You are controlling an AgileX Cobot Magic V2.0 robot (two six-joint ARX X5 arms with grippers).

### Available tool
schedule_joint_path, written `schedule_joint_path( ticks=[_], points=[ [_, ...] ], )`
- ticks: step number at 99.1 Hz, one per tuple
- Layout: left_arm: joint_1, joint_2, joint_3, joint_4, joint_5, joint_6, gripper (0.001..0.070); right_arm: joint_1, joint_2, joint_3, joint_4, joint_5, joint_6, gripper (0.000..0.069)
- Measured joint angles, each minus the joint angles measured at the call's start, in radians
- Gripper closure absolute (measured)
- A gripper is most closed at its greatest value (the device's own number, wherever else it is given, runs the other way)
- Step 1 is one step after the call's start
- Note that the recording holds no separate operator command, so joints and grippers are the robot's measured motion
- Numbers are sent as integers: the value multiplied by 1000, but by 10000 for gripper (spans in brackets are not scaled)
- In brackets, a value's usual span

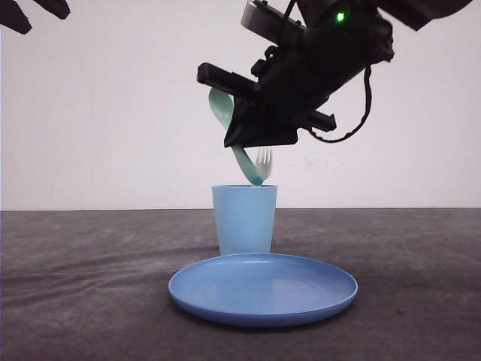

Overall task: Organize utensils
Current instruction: 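Carry the spoon with the right gripper and drop it into the cup, then lower the open right gripper around the cup and close on it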

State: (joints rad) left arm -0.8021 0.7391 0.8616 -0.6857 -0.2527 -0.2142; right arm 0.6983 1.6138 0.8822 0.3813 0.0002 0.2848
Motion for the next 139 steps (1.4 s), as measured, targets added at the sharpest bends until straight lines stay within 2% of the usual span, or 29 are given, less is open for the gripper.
schedule_joint_path(
  ticks=[59, 64, 76, 83, 109, 132, 139],
  points=[
    [-1, 0, 0, -6, 0, 0, 432, 0, 33, 0, -29, 0, 0, 656],
    [-1, 0, 0, -6, 0, 0, 432, 0, 33, 0, -29, 0, 0, 619],
    [-1, 0, 0, -6, 0, 0, 432, 0, 33, 0, -29, 0, 0, 411],
    [-1, 0, 0, -6, 0, 0, 432, 0, 33, 0, -29, 0, 0, 348],
    [-1, 0, 0, -6, 0, 0, 432, 1, 15, 0, -57, -27, 0, 318],
    [-1, 0, 0, -6, 0, 0, 432, 1, -176, 0, -208, -28, -12, 317],
    [-1, 0, 0, -5, 0, 0, 432, 1, -235, 0, -285, -28, -20, 292]
  ],
)
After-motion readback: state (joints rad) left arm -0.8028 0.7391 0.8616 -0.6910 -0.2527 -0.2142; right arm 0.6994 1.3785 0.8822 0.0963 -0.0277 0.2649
